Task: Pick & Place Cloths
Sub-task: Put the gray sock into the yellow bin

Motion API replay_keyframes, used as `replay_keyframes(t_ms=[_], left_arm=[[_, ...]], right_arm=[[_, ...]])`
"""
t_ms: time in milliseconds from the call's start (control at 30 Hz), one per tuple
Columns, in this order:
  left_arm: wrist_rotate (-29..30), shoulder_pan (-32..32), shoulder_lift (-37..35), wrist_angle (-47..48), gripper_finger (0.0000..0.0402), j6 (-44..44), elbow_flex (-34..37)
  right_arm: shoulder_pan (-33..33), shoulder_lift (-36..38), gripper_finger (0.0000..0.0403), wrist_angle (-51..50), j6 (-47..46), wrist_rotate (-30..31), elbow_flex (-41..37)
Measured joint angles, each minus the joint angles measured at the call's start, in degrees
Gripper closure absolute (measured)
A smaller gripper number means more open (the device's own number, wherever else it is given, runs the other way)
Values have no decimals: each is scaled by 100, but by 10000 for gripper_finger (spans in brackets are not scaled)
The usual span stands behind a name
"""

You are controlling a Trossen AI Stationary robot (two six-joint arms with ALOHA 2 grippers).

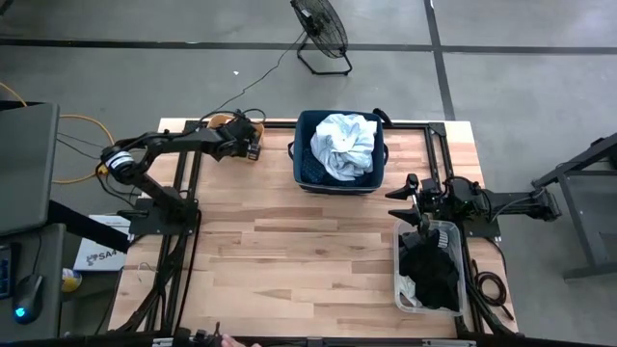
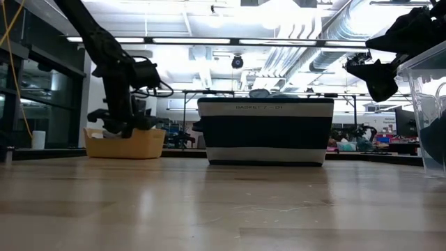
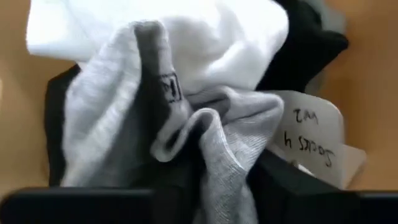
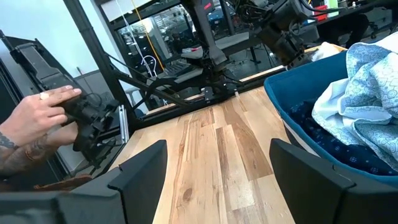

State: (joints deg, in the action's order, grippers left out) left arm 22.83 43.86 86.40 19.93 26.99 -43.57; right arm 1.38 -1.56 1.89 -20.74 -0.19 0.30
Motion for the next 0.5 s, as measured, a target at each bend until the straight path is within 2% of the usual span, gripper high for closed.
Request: replay_keyframes(t_ms=[200,300,400,500], left_arm=[[4,2,-323,94,179,-196,7],[12,0,-605,207,134,-280,7],[221,0,-934,365,110,-337,7],[561,2,-1235,585,105,-345,9]], right_arm=[[0,0,127,0,-1,0,0],[0,0,127,0,1,0,0],[0,0,127,0,0,0,0],[0,0,127,0,-1,0,0]])
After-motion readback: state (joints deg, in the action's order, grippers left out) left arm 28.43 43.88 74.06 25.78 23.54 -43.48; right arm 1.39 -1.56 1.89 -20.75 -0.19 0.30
